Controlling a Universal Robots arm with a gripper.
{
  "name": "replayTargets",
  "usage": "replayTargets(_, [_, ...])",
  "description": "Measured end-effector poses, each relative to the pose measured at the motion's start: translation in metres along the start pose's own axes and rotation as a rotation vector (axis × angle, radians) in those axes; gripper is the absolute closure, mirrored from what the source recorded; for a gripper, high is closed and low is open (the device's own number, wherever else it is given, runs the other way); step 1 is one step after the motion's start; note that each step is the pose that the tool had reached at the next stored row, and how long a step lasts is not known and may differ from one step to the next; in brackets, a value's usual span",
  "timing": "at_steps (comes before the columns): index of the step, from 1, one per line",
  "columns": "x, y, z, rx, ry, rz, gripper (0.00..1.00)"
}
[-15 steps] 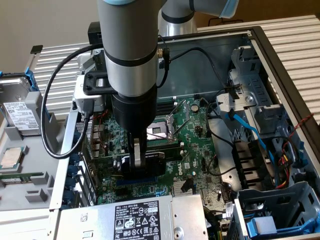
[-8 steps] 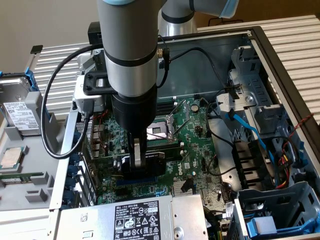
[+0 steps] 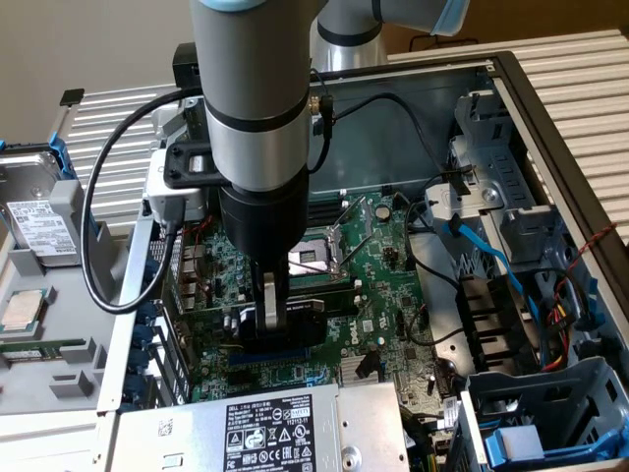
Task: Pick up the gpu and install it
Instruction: 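Insert the gpu into the slot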
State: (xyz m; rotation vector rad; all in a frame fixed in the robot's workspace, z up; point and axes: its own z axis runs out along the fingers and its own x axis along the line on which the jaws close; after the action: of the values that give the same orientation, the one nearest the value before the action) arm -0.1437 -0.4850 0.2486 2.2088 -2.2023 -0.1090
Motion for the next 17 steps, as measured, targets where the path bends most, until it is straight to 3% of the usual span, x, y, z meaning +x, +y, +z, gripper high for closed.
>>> replayTargets(17, [0.0001, -0.0001, 0.0018, 0.0009, -0.0007, 0.0, 0.73])
